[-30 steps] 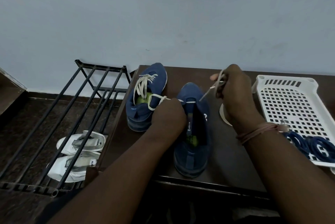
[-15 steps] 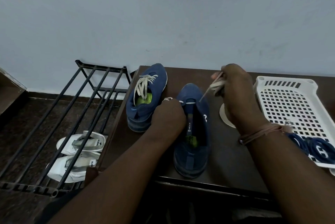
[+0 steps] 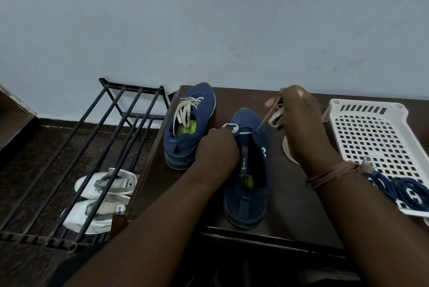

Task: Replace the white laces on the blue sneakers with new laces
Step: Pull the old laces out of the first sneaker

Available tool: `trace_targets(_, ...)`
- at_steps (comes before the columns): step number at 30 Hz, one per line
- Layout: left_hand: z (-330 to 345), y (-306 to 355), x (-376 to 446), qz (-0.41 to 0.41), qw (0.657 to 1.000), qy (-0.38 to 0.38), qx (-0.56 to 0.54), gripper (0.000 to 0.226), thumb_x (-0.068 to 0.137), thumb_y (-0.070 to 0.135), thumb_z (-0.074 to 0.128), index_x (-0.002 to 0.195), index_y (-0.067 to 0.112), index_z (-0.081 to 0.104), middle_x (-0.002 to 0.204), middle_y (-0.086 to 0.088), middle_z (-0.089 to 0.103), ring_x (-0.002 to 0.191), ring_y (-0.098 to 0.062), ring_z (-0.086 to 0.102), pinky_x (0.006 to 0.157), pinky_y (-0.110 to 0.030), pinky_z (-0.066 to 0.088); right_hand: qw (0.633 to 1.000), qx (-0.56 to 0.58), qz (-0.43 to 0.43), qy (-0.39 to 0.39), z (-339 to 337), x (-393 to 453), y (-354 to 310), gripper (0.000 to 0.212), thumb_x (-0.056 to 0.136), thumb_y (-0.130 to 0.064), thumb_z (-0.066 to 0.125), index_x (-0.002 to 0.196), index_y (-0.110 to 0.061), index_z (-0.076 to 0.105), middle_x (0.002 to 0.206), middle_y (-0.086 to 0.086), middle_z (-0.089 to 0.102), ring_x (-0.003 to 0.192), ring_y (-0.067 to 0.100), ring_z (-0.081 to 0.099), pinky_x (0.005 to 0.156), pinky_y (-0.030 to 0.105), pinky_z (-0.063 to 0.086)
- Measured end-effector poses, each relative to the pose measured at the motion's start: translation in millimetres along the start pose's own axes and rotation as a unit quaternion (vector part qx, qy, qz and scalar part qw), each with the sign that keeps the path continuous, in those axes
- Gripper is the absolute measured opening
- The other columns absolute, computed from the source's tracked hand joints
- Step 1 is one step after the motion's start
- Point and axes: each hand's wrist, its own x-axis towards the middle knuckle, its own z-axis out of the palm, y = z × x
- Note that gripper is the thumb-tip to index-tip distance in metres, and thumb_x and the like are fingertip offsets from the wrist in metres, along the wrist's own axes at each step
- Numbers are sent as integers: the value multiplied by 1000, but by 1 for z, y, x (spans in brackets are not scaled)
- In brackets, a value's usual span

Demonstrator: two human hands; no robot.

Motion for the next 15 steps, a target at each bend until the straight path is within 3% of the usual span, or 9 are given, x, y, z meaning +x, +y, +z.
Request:
trace_targets(1,0,1,0,2,1000,2,1,21,102,17,44,115,8,57,112,-15,65,102,-31,63,73,-34,40,1000,-10,6,6,-1,0,1,34,96,-30,51,72,-6,52,62,11,56,50,21,57,47,27,44)
trace_targets(3,-1,1,-1,3,1000,4,0,20,102,17,44,115,9,56,113,-15,64,103,-31,62,73,-33,39,987,-161,2,-2,-4,-1,12,36,95,-38,54,69,-13,47,66,13,56,62,30,63,58,37,50)
trace_targets(6,-1,0,-3,7,1000,9,-6,17,102,17,44,110,9,56,111,-14,64,103,-31,61,73,-33,39,876,-465,13,-127,-9,-6,30,28,99,-38,51,89,-12,58,90,12,60,81,27,59,66,32,44)
trace_targets(7,-1,0,-3,11,1000,12,-5,16,102,17,44,108,9,56,109,-14,65,102,-31,61,73,-33,39,839,-516,-3,-174,-9,-6,36,28,102,-34,49,87,-12,59,90,12,59,80,25,58,64,29,43)
trace_targets(9,-2,0,-3,16,1000,13,-7,15,102,17,44,107,10,56,109,-14,65,102,-31,61,72,-33,39,798,-569,-38,-193,-7,-7,37,30,103,-26,48,81,-10,60,79,6,56,71,21,56,56,26,40)
trace_targets(10,-2,0,-3,12,1000,10,-12,15,102,17,44,108,10,56,109,-14,65,101,-31,61,72,-33,39,818,-546,-53,-175,-5,-5,34,27,102,-23,47,83,-9,61,76,5,53,68,20,54,53,25,38)
trace_targets(12,-3,1,-3,2,1000,1,-18,16,102,17,44,110,9,56,110,-14,64,100,-32,62,72,-33,38,938,-332,-7,-99,-2,-2,26,23,97,-20,45,82,-7,56,76,11,52,62,17,47,54,23,39)
trace_targets(13,-3,0,-2,1,1000,-1,-20,16,102,17,44,110,9,56,110,-14,63,100,-32,63,72,-33,38,977,-207,-7,-54,0,-3,20,24,93,-21,44,77,-4,52,77,16,54,61,19,46,57,25,40)
trace_targets(15,-3,-1,-2,4,1000,-3,-18,17,100,16,45,108,10,59,110,-13,64,102,-32,63,72,-32,39,996,-70,-40,25,1,-4,11,31,87,-26,44,68,-1,46,71,19,52,66,29,48,62,35,40)
